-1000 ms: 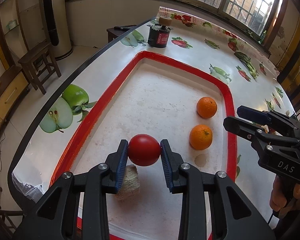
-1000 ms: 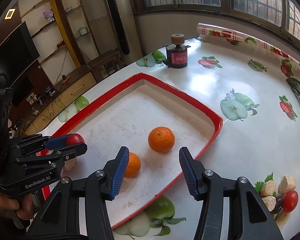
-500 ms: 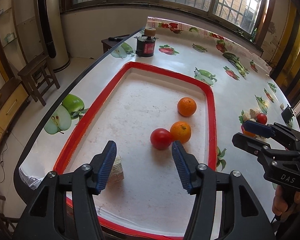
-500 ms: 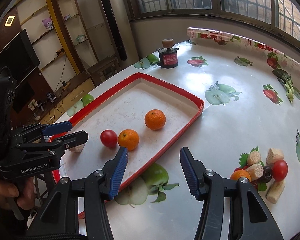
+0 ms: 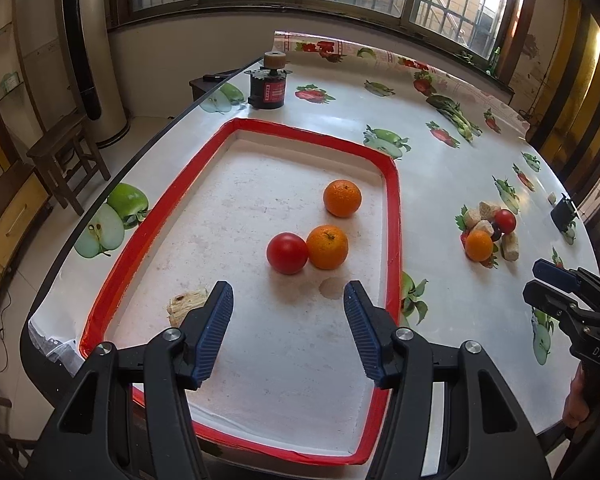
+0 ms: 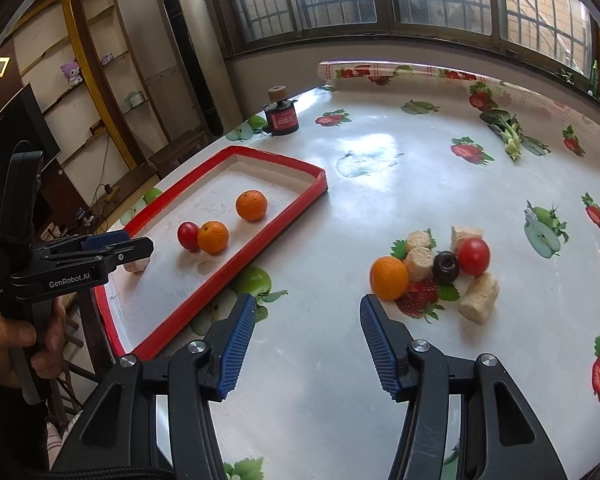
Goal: Organize fruits
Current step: 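Withdraw both tools from the tray toward the remaining fruit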
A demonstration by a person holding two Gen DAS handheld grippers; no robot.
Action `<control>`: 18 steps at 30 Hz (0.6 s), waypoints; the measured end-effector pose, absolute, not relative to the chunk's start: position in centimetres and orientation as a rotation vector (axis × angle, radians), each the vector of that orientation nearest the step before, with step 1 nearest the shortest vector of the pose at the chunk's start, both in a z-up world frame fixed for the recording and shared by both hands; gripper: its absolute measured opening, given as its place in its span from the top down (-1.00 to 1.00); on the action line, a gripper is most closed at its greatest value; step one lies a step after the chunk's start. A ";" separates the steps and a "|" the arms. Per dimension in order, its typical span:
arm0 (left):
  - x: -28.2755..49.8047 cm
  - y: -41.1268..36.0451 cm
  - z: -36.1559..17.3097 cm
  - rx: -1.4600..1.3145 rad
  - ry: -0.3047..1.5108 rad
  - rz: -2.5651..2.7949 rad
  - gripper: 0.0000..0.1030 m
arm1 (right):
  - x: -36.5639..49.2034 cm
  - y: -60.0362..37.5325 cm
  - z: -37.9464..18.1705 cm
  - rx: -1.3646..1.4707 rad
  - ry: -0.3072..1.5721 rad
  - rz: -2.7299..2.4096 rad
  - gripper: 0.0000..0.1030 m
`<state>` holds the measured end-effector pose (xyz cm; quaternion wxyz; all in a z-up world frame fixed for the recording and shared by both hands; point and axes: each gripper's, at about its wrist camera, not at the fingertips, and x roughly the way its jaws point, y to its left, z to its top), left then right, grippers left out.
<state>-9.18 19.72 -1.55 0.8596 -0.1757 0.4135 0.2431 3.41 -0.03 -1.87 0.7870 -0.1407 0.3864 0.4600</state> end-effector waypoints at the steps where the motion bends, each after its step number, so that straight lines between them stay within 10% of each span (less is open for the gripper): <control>1: -9.1 19.5 -1.5 -0.370 0.867 0.506 -0.10 | 3.6 -0.7 -1.9 -0.298 0.834 0.978 -0.10; 18: -6.6 14.0 -1.1 -0.333 0.878 0.371 -0.09 | 6.0 -9.4 -2.0 -0.212 0.845 0.810 -0.10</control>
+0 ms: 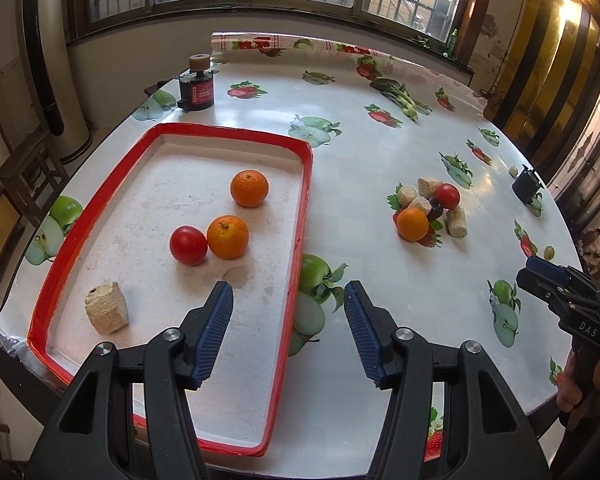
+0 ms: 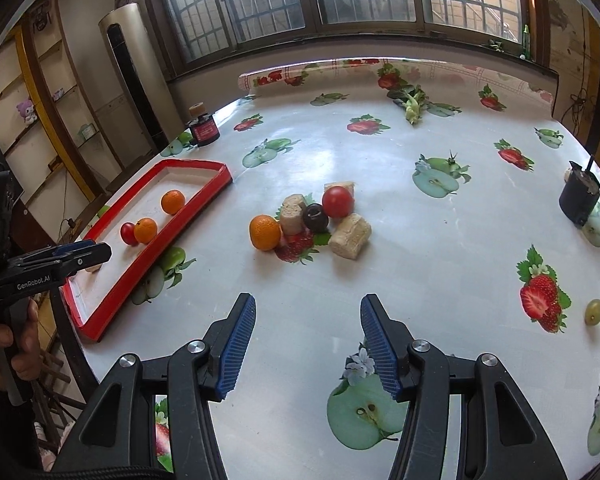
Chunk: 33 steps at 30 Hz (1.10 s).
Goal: Organize fruits
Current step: 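Withdraw both tools from the tray toward the remaining fruit, then grasp an orange with the left tool while the right tool grasps the small green fruit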
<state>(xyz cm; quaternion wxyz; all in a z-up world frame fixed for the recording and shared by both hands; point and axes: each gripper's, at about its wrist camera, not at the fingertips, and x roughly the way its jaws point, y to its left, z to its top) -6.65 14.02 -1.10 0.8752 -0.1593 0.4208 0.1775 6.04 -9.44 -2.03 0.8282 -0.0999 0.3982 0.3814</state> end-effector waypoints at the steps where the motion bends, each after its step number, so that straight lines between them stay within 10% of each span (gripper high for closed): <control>1: -6.5 13.7 -1.2 -0.332 0.881 0.365 -0.09 | 6.1 -9.8 -2.1 -0.208 0.847 0.804 -0.10; 33: 2.7 7.2 -3.4 -0.272 0.976 0.174 -0.09 | 12.5 -23.0 -3.2 -0.092 0.844 0.464 -0.10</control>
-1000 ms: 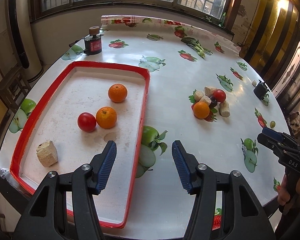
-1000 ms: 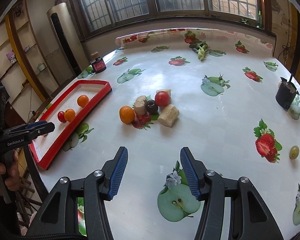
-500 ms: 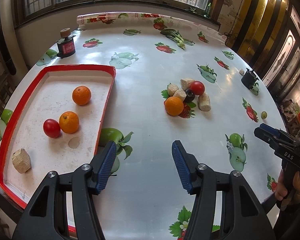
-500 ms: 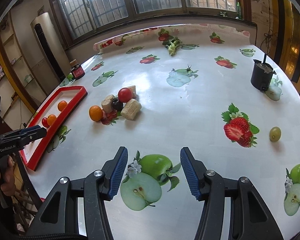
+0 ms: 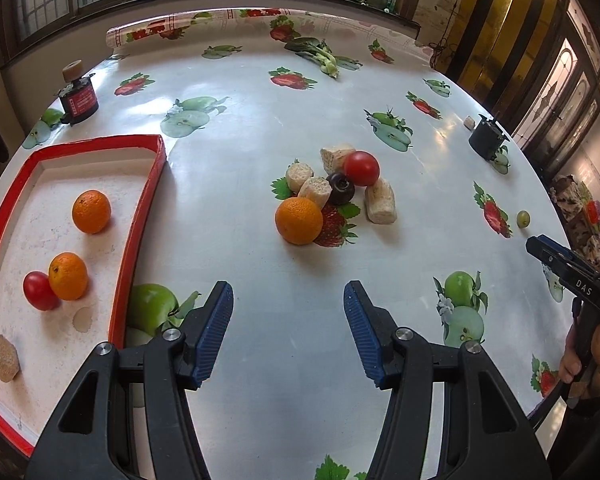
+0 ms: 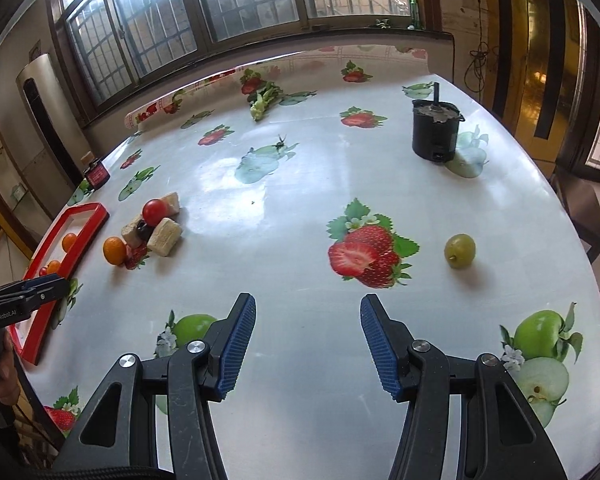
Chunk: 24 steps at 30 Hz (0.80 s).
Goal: Organize fruits
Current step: 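Grasp an orange with the left tool while the right tool grasps the small green fruit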
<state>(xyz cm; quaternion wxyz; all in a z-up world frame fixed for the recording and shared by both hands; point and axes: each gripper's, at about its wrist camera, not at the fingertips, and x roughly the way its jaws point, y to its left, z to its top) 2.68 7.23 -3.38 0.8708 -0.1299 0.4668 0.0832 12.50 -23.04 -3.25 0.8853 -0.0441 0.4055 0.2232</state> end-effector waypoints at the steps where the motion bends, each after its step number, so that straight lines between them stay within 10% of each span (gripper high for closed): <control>1: 3.1 7.3 -3.6 -0.274 0.981 0.172 -0.09 | 13.0 -23.6 -3.2 -0.094 0.838 0.439 -0.10; 16: 8.0 7.9 -6.4 -0.298 1.021 0.141 -0.08 | 20.5 -27.7 -6.2 -0.095 0.893 0.232 0.08; 24: 9.1 8.0 -6.7 -0.278 1.010 0.137 0.39 | 20.8 -26.9 -6.4 -0.106 0.869 0.254 0.48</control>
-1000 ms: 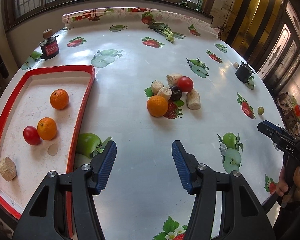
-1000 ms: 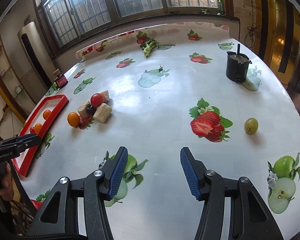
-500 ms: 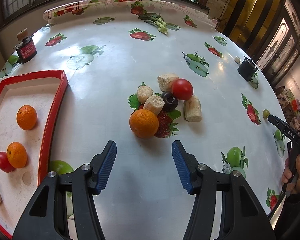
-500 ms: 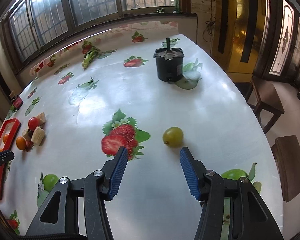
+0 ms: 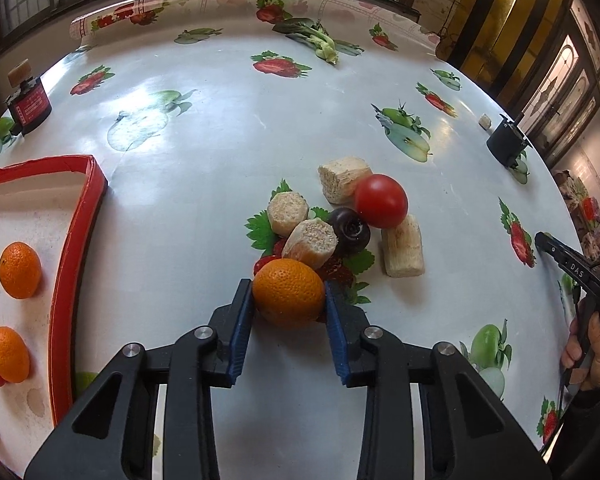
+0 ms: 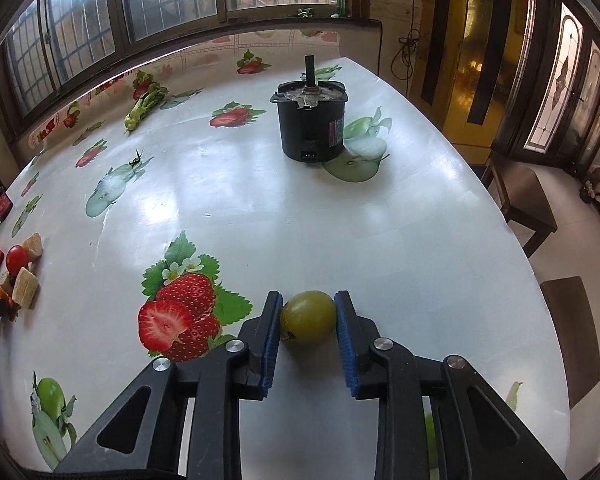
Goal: Organize fruits
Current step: 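Grasp an orange with the left tool while the right tool grasps the small green fruit, then carry the orange and green fruit toward the red tray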
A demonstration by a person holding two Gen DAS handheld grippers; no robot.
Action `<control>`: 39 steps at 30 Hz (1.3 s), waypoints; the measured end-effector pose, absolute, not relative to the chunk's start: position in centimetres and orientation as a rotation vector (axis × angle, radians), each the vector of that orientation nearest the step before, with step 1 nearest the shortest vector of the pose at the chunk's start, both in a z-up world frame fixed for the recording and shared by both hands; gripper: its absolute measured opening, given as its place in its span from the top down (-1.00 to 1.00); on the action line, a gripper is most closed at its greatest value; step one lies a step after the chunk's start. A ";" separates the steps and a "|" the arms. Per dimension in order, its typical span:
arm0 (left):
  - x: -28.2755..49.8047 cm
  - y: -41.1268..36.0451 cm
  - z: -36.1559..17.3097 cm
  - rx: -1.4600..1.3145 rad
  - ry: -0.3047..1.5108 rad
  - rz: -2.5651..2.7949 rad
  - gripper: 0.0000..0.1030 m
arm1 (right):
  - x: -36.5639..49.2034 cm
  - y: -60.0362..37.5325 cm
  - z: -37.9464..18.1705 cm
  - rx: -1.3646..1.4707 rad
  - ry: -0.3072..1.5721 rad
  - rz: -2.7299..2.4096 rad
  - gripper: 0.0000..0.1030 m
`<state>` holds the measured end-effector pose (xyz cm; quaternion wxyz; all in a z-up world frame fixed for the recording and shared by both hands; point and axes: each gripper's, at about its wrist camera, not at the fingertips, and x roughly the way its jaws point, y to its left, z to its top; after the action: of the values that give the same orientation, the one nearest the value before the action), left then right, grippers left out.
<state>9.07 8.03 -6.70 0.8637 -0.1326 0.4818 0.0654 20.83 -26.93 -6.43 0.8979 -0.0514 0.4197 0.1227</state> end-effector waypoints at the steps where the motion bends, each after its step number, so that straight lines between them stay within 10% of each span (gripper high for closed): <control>1: 8.9 8.0 -6.7 -0.273 1.007 0.137 0.40 | 20.6 -26.8 -6.4 -0.098 0.869 0.271 0.48; 39: -4.2 11.5 -1.9 -0.328 0.867 0.287 0.40 | 6.1 -10.8 -3.6 -0.190 0.853 0.754 0.48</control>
<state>-4.23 11.47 -1.93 0.8845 -0.1576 0.4169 0.1377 6.08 -10.81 -3.60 0.8382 -0.0900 0.4030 0.3563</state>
